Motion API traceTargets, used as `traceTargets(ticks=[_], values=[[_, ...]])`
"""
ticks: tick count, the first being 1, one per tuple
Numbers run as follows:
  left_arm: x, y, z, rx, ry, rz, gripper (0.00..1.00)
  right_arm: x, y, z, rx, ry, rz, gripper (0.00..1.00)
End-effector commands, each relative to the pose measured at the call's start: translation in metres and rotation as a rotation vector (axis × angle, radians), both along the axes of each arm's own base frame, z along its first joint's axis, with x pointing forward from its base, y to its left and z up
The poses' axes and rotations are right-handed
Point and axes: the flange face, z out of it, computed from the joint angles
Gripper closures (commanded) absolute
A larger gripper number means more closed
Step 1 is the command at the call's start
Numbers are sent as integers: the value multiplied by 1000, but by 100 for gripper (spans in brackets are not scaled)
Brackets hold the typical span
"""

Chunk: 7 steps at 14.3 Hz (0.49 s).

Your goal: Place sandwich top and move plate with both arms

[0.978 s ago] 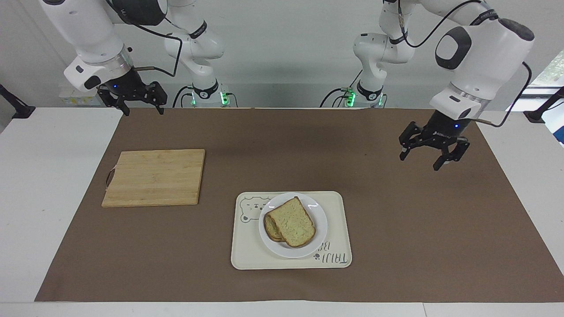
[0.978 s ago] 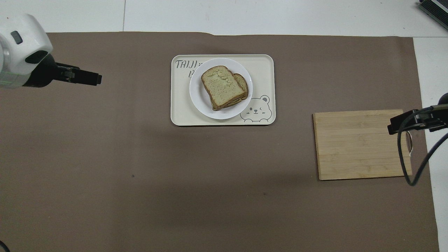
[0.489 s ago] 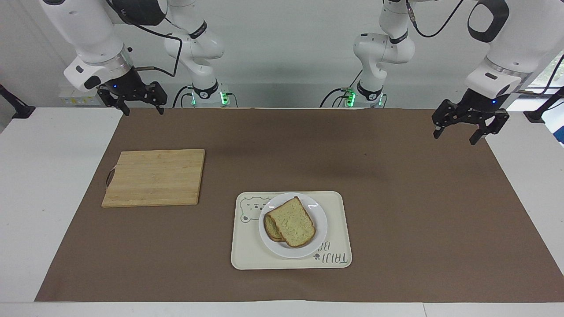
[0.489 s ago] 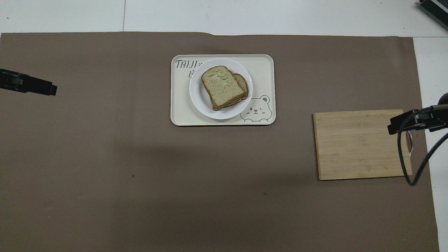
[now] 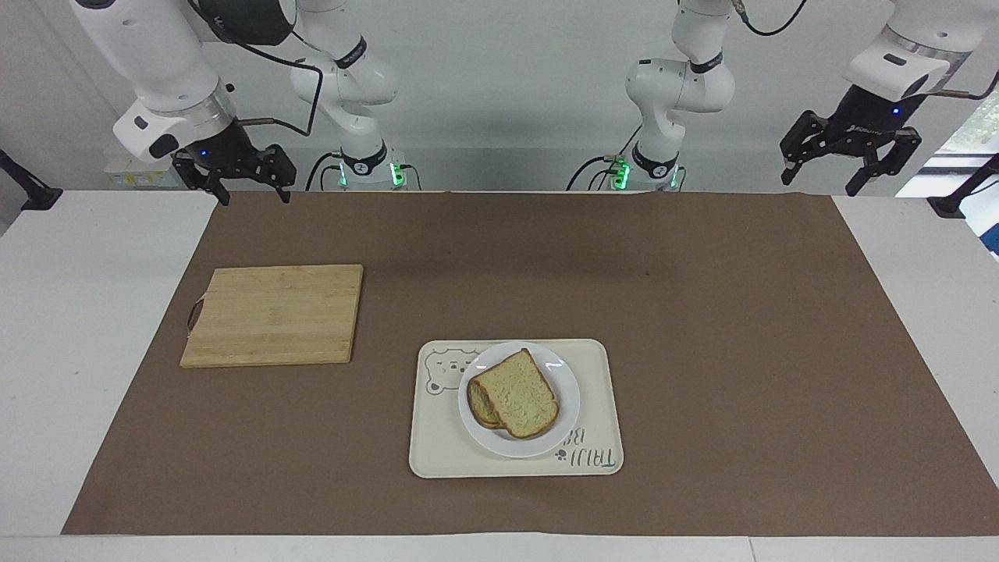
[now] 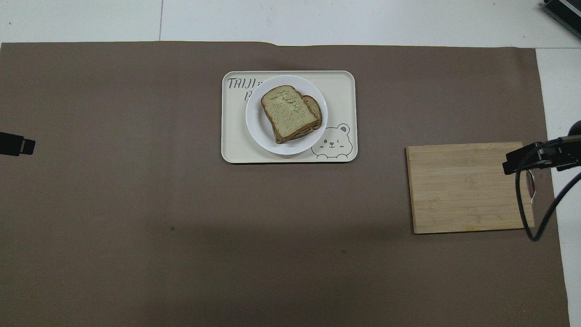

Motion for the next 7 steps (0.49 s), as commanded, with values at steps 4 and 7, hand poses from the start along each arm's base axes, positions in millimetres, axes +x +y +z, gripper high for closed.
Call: traceTargets(ticks=[4,7], values=[[-15,19,-11,33,36,34,0,1,-1,2,-1,-2,-10,0],[1,-4,-32,39,49,1,0,1,0,2,-1,-3,-8,0]])
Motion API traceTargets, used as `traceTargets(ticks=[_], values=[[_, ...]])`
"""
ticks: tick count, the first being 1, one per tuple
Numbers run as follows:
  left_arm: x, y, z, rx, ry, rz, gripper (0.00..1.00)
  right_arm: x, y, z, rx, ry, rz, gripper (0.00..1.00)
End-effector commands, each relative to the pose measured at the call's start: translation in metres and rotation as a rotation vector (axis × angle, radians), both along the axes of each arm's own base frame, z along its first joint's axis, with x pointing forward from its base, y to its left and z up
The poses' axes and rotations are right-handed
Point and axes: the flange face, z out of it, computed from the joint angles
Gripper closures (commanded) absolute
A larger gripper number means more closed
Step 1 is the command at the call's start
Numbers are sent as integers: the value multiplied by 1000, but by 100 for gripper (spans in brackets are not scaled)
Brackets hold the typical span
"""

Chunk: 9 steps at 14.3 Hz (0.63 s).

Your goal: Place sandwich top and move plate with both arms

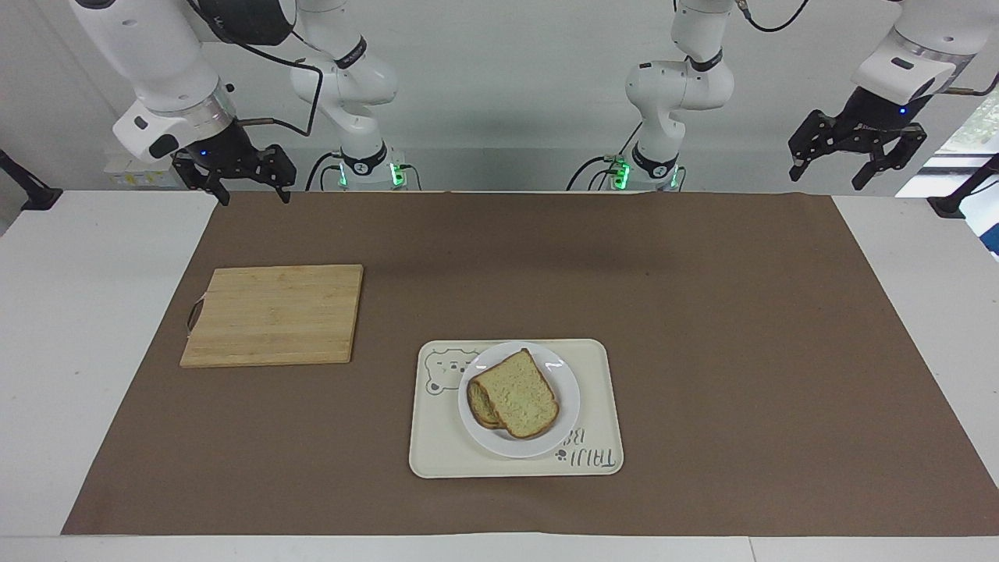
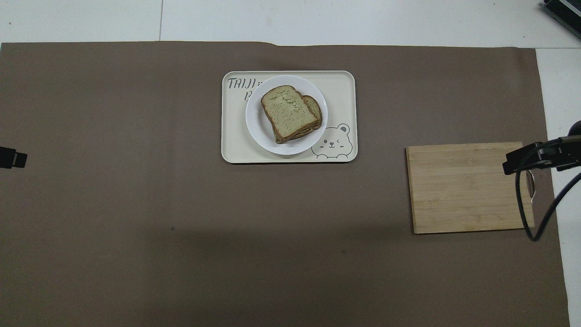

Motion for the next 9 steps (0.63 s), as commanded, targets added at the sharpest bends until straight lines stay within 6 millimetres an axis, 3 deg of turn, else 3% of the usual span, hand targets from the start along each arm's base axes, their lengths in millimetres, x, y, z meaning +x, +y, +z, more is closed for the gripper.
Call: traceTargets(ticks=[1,3,7,9], values=[[8,-23,-23,24,9,-31,0,1,-1,2,-1,-2,-10,0],[0,-34,-40,27,29,-44,0,1,0,1,-1,0,-8,0],[1,-33,-35,29,38,-43,0,1,0,2,-1,-2,-8,0],[14,-29,-32,25,71,-36,0,1,0,2,-1,-2,-8,0]])
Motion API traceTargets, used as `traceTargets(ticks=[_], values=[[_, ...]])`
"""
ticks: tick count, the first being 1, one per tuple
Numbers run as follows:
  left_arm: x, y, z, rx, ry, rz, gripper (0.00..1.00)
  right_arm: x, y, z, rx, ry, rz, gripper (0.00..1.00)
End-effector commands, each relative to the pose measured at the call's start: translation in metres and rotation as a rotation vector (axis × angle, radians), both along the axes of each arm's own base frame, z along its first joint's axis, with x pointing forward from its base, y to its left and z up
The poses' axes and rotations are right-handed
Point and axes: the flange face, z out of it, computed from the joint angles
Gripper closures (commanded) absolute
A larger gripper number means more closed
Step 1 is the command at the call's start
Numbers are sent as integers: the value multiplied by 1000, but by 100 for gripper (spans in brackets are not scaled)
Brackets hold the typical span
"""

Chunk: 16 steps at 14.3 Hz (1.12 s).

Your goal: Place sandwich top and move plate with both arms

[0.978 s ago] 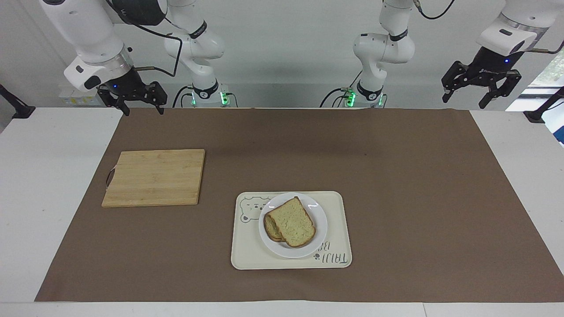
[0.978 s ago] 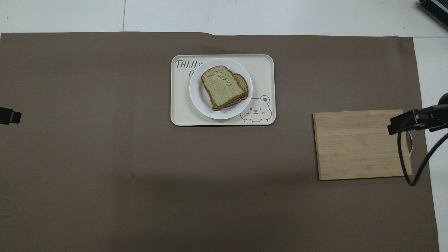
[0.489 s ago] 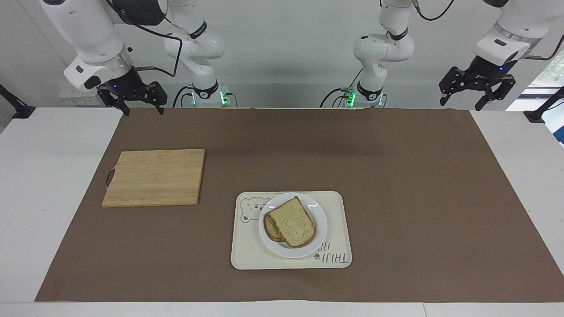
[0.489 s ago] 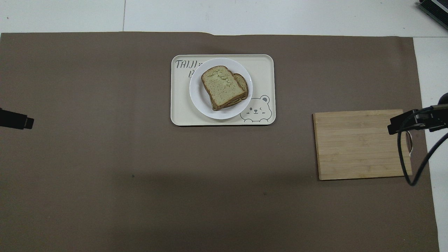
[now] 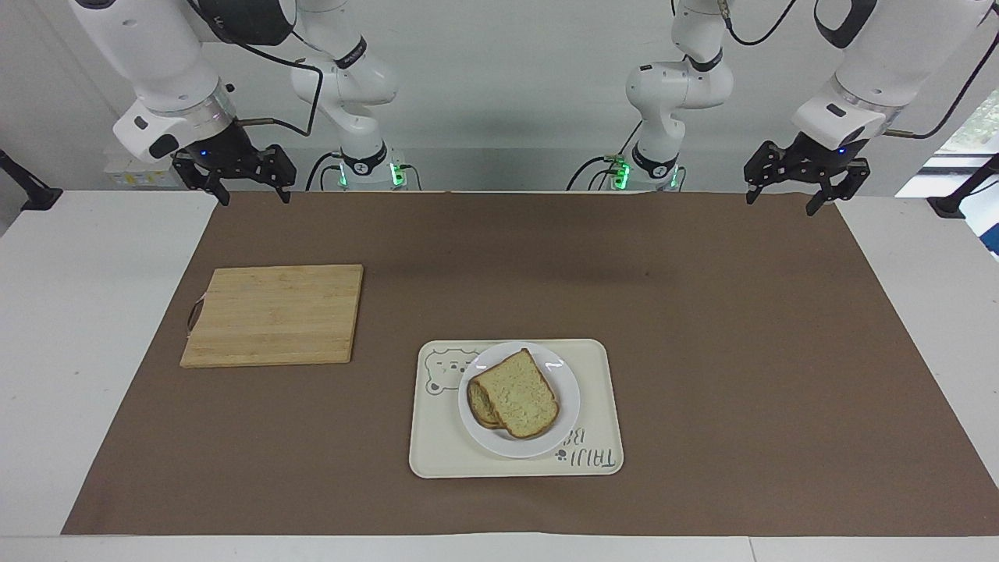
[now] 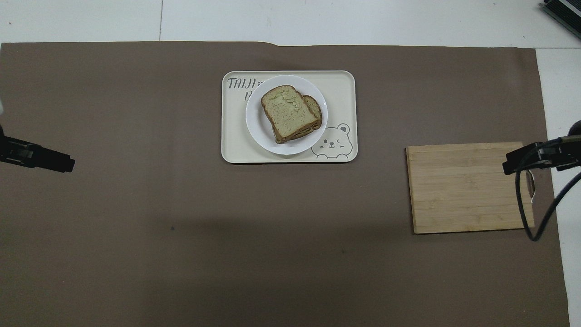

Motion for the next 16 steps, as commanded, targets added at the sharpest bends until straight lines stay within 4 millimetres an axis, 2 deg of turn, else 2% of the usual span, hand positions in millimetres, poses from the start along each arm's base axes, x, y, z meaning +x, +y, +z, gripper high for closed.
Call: traceTargets(ticks=[1,3,5,8,12,16], values=[[15,9,16,20,30,17,0,1,-1,1,-1,0,-10,0],[17,6,21,61,12,60,0,1,0,2,-1,-2,-8,0],[12,-1,13,65,-10,146,0,1,1,2,2,-2,-5,0],[5,-12,7,64,-18,125,0,1,13,2,16,-2,15,0],[4,-14,6,60,-13,130,0,1,3,2,16,-2,-4,0],[3,-15,5,61,-8,122,0,1,4,2,16,-2,-3,0]])
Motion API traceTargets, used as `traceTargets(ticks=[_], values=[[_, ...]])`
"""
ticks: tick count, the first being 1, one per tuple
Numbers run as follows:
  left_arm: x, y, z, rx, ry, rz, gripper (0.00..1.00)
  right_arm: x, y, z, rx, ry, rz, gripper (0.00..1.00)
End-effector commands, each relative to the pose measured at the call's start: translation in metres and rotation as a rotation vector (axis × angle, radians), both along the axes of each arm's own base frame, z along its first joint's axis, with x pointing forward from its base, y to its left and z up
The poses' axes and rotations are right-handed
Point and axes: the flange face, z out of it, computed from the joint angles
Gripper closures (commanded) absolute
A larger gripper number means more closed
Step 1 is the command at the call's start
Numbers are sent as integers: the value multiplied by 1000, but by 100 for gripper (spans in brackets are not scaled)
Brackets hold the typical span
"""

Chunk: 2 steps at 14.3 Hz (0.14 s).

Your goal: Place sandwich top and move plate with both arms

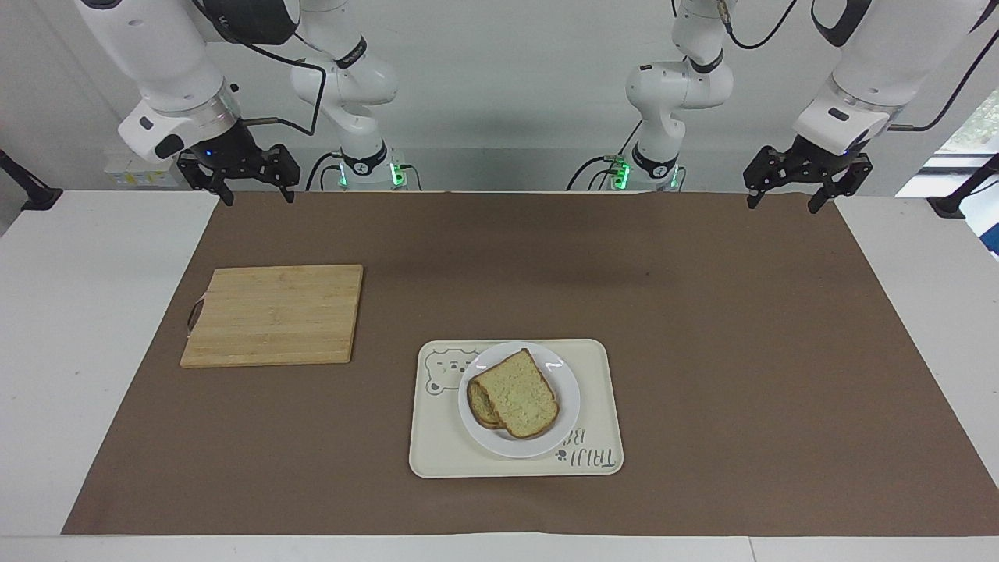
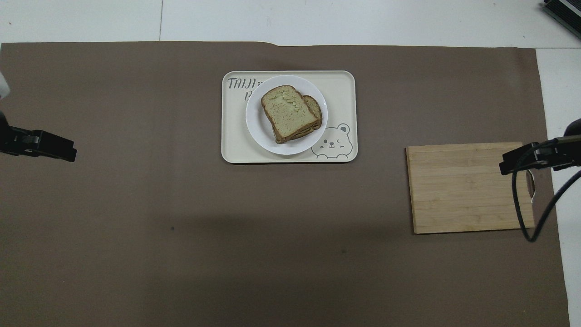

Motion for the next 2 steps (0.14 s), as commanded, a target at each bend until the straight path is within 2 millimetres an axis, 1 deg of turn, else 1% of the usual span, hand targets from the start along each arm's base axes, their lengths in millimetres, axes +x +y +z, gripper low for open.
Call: traceTargets(ticks=[1,2], values=[[-7,0,-2,20,-10,6,0,1,-2,3,12,-3,-13,0],[-7,1,-2,20,-9,5,0,1,-2,3,12,-3,-13,0]])
